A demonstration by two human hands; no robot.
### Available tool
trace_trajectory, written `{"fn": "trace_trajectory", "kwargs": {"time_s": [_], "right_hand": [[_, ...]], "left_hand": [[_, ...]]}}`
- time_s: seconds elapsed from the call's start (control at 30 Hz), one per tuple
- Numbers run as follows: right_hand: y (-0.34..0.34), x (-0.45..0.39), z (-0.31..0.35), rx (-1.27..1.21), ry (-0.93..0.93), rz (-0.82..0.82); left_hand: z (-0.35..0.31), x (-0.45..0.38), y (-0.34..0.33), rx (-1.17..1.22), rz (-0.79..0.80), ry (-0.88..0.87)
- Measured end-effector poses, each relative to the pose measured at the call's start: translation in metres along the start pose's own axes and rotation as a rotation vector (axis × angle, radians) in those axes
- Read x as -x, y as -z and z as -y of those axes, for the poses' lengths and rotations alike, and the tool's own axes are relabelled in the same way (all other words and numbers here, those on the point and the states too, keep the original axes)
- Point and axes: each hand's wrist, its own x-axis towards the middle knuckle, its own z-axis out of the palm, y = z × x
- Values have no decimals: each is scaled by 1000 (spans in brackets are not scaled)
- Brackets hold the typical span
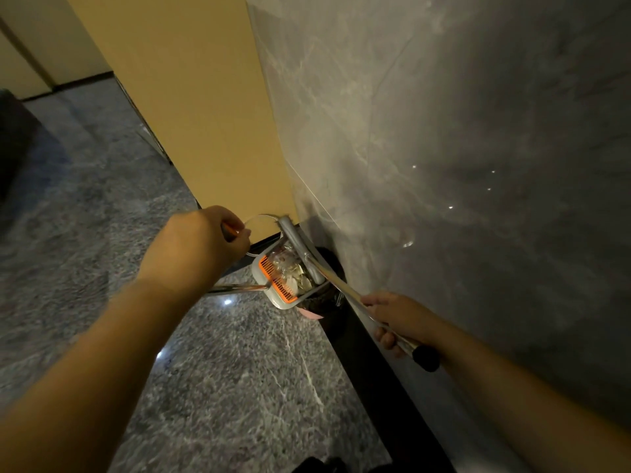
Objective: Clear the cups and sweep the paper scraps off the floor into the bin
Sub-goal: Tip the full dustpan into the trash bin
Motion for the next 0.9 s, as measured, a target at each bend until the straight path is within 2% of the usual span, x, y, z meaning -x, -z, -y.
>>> {"fn": "trace_trajectory", "kwargs": {"time_s": [0.27, 0.6, 0.7, 0.9], "right_hand": [[36, 4, -3, 4, 10, 49], [59, -12, 1, -28, 113, 84], [64, -13, 5, -89, 76, 102], [72, -26, 1, -269, -114, 182]], "left_hand": [[-45, -3, -8, -140, 49, 3], [-94, -23, -11, -334, 125, -160], [-96, -34, -4, -381, 131, -223], [-91, -36, -2, -462, 162, -314]]}}
